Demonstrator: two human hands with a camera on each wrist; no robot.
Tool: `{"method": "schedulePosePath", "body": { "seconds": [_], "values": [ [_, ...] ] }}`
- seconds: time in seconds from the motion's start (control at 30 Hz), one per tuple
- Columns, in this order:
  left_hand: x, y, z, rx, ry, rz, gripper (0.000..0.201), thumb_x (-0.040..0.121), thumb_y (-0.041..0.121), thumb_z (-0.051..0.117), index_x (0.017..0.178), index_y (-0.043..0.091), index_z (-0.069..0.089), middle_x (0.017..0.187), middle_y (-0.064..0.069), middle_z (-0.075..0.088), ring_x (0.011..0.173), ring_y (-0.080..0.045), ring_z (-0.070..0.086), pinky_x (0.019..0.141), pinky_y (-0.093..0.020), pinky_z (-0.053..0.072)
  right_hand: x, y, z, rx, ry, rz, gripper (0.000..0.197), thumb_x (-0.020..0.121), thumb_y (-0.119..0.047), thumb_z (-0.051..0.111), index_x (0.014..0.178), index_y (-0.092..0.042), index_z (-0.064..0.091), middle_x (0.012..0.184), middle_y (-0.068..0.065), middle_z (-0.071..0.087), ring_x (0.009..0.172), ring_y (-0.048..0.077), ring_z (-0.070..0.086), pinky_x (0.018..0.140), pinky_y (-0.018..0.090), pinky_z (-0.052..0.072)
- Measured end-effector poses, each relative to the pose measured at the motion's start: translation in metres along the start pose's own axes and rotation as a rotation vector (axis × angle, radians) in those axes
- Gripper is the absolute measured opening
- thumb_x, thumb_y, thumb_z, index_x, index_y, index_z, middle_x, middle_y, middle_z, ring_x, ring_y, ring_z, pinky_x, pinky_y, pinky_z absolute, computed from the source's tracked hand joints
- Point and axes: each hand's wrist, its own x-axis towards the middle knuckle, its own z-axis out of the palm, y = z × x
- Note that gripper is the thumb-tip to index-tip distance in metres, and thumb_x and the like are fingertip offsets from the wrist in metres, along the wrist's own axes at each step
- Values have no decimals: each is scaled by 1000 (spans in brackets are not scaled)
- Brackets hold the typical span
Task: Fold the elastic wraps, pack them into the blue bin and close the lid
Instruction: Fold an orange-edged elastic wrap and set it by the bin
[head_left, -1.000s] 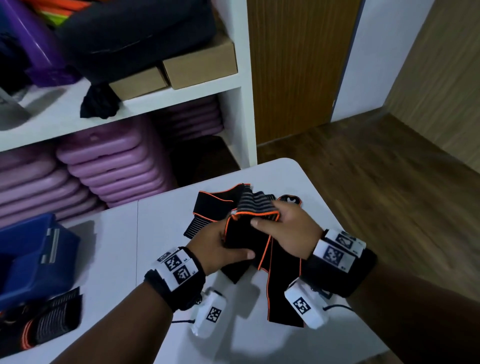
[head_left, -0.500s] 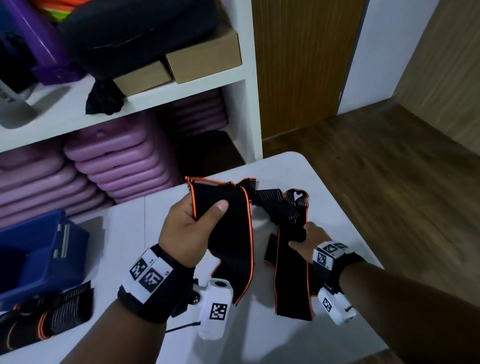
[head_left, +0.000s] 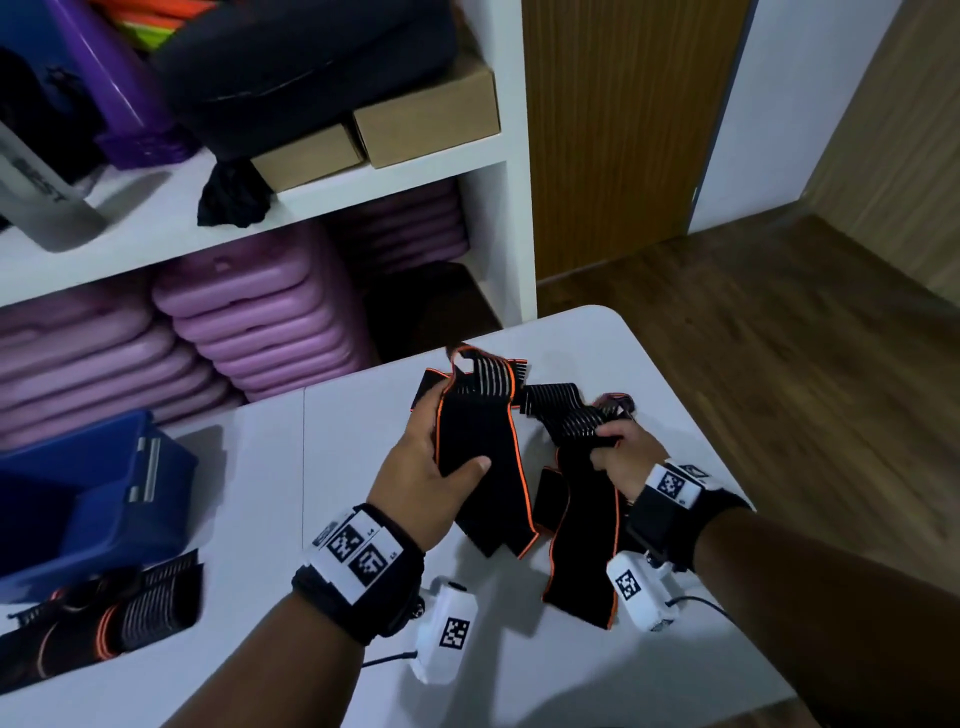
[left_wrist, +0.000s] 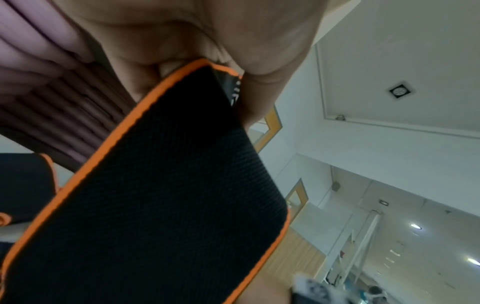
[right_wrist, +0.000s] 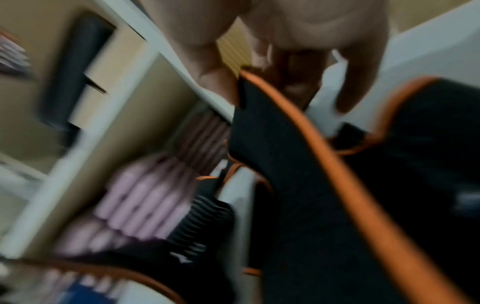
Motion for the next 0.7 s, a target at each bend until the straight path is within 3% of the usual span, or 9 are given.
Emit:
{"method": "schedulePosePath", "body": {
  "seconds": [0.1,0.17,0.23,0.3,0.4,0.47,0.57,0.63,0.7],
  "values": [
    [-1,-3,1,42,-11,-70,98,83,8,68,145,55,9,111,10,67,99,-3,65,90,-20,50,-20,-20,-10,202,-1,-63,34,64,-11,60,95,-24,68,98,11,68,85,27,66,74,38,54],
    [-2,-7,3,69,-5,-10,83,84,1,64,140,53,31,120,20,62,108,5,58,98,-19,44,-35,-33,-20,342,-20,-73,33,71,-1,55,96,-18,69,97,11,68,84,28,66,68,36,54],
    [-2,-13,8,81,-13,27,54,86,-3,60,115,42,62,111,26,64,104,13,56,96,-17,44,-51,-45,-31,452,-29,-80,37,80,12,48,101,-11,69,88,9,66,75,23,62,57,26,49],
    [-3,-17,14,49,-32,-43,41,88,-2,58,90,37,72,97,20,71,94,10,61,86,-19,46,-65,-57,-39,554,-54,-111,42,82,16,43,110,-4,66,87,9,65,76,20,62,59,24,49],
    [-8,-9,20,-68,-69,-147,22,94,24,59,83,30,77,86,11,75,84,2,67,77,-19,45,-85,-74,-46,689,-185,-137,47,84,19,40,117,-5,62,99,10,67,84,20,65,65,25,53],
    [-10,-3,19,-172,-106,-241,44,88,58,48,86,26,78,85,1,76,81,-8,70,71,-21,50,-99,-83,-44,726,-307,-172,50,85,22,39,120,-7,60,103,10,69,86,20,69,70,27,56],
    [-6,0,16,-282,-148,-318,82,72,90,30,89,24,76,86,-10,74,90,-24,70,87,-37,52,-115,-91,-33,661,-447,-232,59,77,19,50,129,-8,57,116,8,69,102,21,69,84,31,53],
    [-3,2,12,-414,-149,-327,88,63,94,31,97,26,75,94,-12,74,98,-29,68,94,-46,49,-118,-89,-23,601,-517,-244,69,69,11,55,133,-15,55,121,7,68,109,23,67,90,35,51],
    [-2,6,3,-496,-86,-312,76,66,85,48,102,23,75,103,-11,74,101,-24,69,91,-44,49,-122,-87,-12,530,-583,-258,71,74,12,53,137,-21,52,123,5,68,111,25,66,97,39,49]
  ]
}}
